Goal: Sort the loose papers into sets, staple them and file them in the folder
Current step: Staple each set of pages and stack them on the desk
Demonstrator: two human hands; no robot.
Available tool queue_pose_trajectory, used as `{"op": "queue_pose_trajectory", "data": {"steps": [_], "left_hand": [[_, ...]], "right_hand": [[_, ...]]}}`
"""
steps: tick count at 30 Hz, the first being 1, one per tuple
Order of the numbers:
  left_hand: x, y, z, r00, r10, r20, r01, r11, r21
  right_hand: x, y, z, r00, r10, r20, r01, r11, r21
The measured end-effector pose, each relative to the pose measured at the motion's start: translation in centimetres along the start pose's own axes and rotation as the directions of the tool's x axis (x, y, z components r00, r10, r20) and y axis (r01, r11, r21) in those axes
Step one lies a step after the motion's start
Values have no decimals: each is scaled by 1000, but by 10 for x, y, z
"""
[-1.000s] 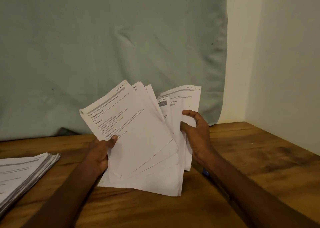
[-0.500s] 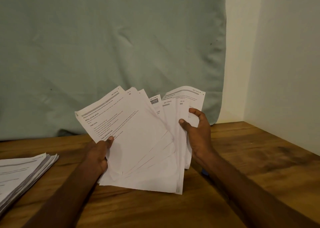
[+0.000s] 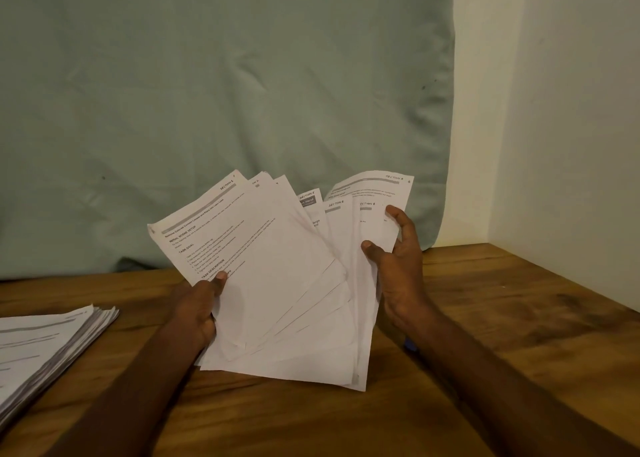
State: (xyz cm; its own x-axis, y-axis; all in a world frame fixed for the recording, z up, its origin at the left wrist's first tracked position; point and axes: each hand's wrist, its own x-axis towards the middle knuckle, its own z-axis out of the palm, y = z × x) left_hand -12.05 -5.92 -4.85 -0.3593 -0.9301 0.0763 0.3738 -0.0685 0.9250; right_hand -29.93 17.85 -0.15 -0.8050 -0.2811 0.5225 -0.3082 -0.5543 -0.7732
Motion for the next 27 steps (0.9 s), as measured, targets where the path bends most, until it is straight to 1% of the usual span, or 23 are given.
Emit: {"op": "queue_pose_trajectory", "data": {"steps": [2,6,9,13,16,19,21,23,25,27], "left_hand": [[-1,0,-1,1000,-4,2,4,1000,-7],[-3,2,0,1000,9,14,-9,1000,-11],[-3,2,0,1000,4,21,-4,1000,-13],[-2,3,-2,999,12,44,-13,1000,7],[-2,2,-2,993,41,110,-42,999,3],[-8,5,0,972,55,228,-55,998,-7],[-14,8,1,949,22,314,-19,1000,-11],[-20,11,3,919,-41,393,47,999,-5],[-24,13,6,898,-78,434,73,997,28],[-26,12,9,884,-94,457,93,995,25]], "right_hand": [[0,-1,0,1000,-5,18,5,1000,2],[-3,2,1,999,46,25,-46,999,2],[-4,-1,2,999,25,44,-26,999,22],[-4,-4,3,998,33,56,-36,999,40],[-7,-6,3,996,33,80,-38,998,59],[-7,-6,3,995,30,96,-37,997,74],[-7,-7,3,993,24,115,-32,997,68],[-7,-6,3,991,25,132,-31,999,41],[-5,-6,3,989,66,133,-70,997,20],[-4,-7,3,983,127,131,-128,992,-2]]}}
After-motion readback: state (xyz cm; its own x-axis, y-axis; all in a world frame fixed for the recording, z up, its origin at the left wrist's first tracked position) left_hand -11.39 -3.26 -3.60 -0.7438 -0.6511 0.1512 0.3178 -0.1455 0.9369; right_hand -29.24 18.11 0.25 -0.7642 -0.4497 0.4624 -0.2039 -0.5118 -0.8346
